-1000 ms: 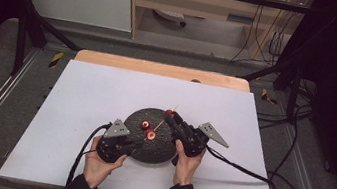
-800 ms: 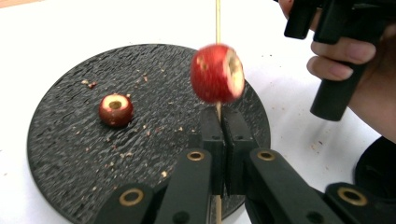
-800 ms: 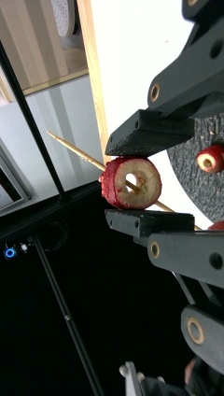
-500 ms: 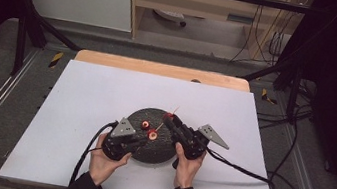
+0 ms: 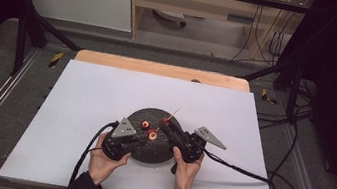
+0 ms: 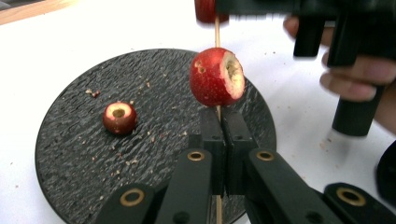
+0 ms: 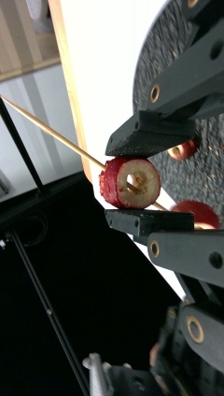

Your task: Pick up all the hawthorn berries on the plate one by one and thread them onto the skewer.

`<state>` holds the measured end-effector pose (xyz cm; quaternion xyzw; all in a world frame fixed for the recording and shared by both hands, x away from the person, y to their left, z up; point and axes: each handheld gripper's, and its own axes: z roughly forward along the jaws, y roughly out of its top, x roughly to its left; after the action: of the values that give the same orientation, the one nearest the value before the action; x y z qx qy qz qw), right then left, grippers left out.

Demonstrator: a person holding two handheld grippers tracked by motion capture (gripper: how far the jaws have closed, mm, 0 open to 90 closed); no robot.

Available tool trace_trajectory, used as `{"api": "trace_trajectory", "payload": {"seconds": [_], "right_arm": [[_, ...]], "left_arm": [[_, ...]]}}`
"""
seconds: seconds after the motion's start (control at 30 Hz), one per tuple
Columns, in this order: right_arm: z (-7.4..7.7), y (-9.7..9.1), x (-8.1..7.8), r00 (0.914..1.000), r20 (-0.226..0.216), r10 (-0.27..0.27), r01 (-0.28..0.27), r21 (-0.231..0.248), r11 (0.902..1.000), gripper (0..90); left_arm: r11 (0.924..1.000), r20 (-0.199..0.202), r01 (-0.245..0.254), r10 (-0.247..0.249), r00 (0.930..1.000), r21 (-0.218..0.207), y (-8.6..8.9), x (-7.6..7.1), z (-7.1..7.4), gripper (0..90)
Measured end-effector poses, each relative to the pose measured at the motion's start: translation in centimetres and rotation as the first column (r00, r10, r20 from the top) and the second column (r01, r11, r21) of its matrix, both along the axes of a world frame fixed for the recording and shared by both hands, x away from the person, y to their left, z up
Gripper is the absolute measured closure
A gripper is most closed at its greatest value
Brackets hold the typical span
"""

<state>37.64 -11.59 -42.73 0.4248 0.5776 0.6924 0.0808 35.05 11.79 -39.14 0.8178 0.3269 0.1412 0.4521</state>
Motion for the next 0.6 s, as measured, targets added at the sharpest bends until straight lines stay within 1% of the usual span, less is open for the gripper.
{"api": "trace_trajectory", "payload": {"seconds": [0.1,0.17,0.23,0.3,0.47,0.5,0.6], "right_arm": [[-0.11,0.04,-0.19,1.0,-0.002,0.004,-0.004,-0.004,1.0,63.7],[0.0,-0.05,-0.22,0.9999,-0.009,0.008,-0.008,-0.009,0.9999,63.6],[0.08,-0.11,-0.2,0.9999,-0.006,0.012,-0.012,-0.01,0.9999,63.5],[0.05,-0.1,-0.2,0.9999,-0.009,0.012,-0.012,-0.013,0.9998,63.5],[-0.22,0.04,-0.13,0.9992,-0.031,0.027,-0.028,-0.02,0.9994,63.5],[-0.3,0.11,-0.12,0.9987,-0.042,0.031,-0.031,-0.019,0.9993,63.6],[-0.36,0.1,-0.06,0.9983,-0.044,0.038,-0.039,-0.025,0.9989,63.0]], "left_arm": [[1.0,0.001,0.004,-0.004,1.0,0.004,-0.14,0.04,0.01,88.5],[0.9999,-0.005,0.008,-0.008,1.0,-0.009,-0.06,0.11,-0.01,88.5],[0.9998,-0.013,0.012,-0.012,0.9998,-0.015,0.04,0.21,-0.01,88.5],[0.9999,-0.01,0.012,-0.012,0.9999,-0.009,0.03,0.21,-0.06,88.5],[0.9999,-0.009,0.012,-0.012,0.9999,-0.005,0.08,0.28,-0.34,88.5],[0.9999,-0.011,0.012,-0.012,0.9999,-0.005,0.08,0.3,-0.37,88.5],[0.9998,-0.013,0.017,-0.017,0.9998,-0.011,0.16,0.29,-0.45,88.5]]}}
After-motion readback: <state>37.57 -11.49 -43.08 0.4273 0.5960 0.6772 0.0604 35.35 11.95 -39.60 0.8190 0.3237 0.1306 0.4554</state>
